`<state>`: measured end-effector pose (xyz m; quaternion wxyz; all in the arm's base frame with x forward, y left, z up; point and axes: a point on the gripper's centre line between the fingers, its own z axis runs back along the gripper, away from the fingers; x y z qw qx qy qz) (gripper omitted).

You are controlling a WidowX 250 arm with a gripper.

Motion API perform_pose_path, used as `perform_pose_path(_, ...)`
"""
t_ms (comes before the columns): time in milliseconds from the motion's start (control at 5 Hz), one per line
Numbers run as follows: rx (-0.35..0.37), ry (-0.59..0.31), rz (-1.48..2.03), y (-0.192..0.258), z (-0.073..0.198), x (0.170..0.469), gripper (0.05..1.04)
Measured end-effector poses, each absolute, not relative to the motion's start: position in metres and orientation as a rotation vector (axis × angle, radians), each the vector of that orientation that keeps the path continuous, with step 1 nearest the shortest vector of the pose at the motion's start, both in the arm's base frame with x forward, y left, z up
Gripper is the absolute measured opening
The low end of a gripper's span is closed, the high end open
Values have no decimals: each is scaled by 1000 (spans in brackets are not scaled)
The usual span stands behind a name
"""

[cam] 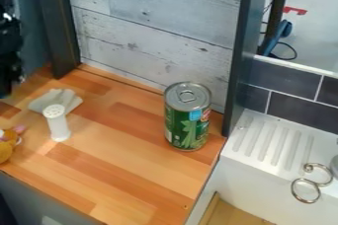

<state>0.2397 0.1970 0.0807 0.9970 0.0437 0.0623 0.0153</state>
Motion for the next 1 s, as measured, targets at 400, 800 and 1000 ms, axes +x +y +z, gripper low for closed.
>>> perform_pose_path(400,91,153,38,218,56,249,112)
perform_pose_path(800,112,168,35,231,33,267,112)
perform_pose_path(1000,122,174,9,231,27,282,112)
